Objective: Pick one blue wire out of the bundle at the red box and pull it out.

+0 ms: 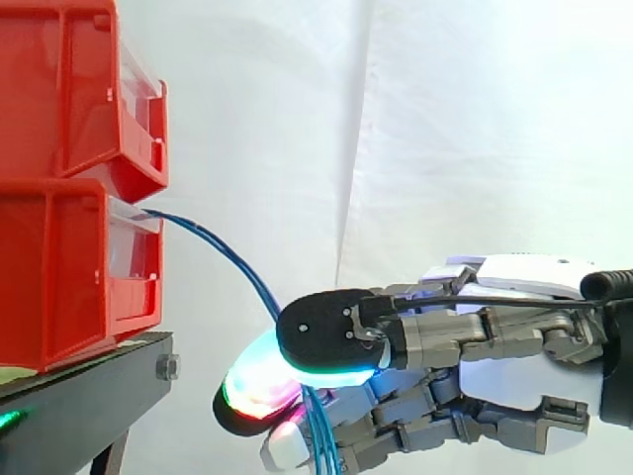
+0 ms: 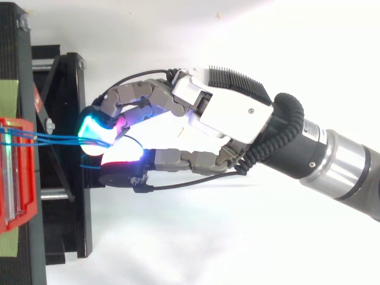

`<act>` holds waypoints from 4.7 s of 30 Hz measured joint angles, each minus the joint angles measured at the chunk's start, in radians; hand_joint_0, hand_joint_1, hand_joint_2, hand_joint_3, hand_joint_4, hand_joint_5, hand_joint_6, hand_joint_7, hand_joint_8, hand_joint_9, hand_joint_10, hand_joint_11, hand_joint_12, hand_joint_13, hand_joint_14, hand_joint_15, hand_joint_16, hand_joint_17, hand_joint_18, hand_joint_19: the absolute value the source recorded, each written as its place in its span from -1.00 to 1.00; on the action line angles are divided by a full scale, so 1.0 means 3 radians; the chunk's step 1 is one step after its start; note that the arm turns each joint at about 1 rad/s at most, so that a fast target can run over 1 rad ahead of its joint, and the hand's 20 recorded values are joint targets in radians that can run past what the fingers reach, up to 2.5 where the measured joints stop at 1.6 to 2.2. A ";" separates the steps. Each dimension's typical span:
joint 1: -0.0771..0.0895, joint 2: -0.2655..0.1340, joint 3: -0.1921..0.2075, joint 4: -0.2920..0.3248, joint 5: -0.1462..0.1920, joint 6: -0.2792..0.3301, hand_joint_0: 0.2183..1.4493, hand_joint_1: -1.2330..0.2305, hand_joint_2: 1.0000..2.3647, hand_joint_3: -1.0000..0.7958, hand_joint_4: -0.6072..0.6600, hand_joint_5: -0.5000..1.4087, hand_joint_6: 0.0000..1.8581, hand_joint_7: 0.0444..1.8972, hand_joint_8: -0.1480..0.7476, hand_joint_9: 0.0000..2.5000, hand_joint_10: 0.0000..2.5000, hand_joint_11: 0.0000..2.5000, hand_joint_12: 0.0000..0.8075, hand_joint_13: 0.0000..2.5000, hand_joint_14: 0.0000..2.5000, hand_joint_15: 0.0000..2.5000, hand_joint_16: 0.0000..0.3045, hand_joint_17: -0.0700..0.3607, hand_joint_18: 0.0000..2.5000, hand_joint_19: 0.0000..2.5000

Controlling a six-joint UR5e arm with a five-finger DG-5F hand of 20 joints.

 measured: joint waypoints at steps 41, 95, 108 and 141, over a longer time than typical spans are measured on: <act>-0.0018 0.0232 0.0000 -0.0818 -0.0183 0.0518 -0.41 -0.29 -0.99 0.09 0.22 -0.60 -0.05 -0.20 0.05 -0.21 -0.99 -0.61 0.05 -0.47 -0.99 -0.72 -0.53 0.08 -0.62 -0.63; 0.0010 0.0523 0.0152 -0.1916 -0.0140 0.1214 -0.39 -0.15 -0.98 -0.17 0.26 -0.51 -0.40 0.39 -0.19 -0.17 -0.98 -0.63 -0.15 -0.48 -0.99 -0.69 -0.62 -0.08 -0.68 -0.58; 0.0010 0.0525 0.0154 -0.1922 -0.0140 0.1237 -0.46 -0.16 -0.99 -0.30 0.31 -0.52 -0.46 0.40 -0.16 -0.19 -0.98 -0.62 -0.12 -0.48 -0.99 -0.68 -0.61 -0.06 -0.68 -0.57; 0.0010 0.0525 0.0153 -0.1918 -0.0146 0.1224 -0.49 -0.20 -0.98 -0.20 0.32 -0.54 -0.46 0.34 -0.10 -0.21 -0.98 -0.59 -0.07 -0.50 -0.99 -0.68 -0.60 -0.03 -0.70 -0.57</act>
